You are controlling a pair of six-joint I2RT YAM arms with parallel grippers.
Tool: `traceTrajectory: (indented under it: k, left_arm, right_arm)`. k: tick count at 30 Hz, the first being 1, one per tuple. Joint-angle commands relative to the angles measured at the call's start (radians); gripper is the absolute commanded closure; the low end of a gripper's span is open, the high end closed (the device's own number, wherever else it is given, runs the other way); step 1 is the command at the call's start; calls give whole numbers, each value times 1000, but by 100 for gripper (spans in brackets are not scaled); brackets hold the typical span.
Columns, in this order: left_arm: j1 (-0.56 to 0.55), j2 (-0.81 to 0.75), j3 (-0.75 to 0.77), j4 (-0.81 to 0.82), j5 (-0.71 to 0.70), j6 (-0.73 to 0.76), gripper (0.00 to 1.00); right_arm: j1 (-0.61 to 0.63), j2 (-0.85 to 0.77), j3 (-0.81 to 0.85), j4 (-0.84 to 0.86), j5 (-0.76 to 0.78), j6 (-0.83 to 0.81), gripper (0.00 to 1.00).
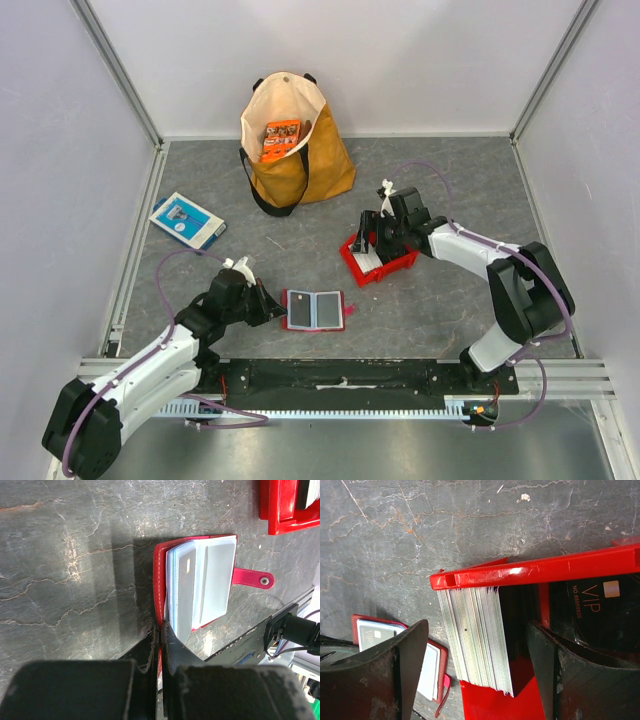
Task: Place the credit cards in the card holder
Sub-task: Pick up the credit card from the storage box.
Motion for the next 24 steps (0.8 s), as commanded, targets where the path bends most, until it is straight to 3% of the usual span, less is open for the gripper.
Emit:
traceTrajectory:
  k: [1, 10, 19, 24]
  left_arm:
    - [0, 1, 35, 33, 18, -16, 98]
    - [0, 2, 33, 34, 20, -16, 98]
    - [-2, 4, 27, 38, 18, -16, 98]
    - [-2, 8, 27, 44, 20, -17, 98]
  right_arm:
    - [-18, -23, 21, 35, -78, 0, 15]
    - [-38, -24, 18, 34, -116, 7, 23]
    - [-55, -32, 4, 34, -110, 10, 41]
    - [-68, -29, -3, 35, -114, 12, 57]
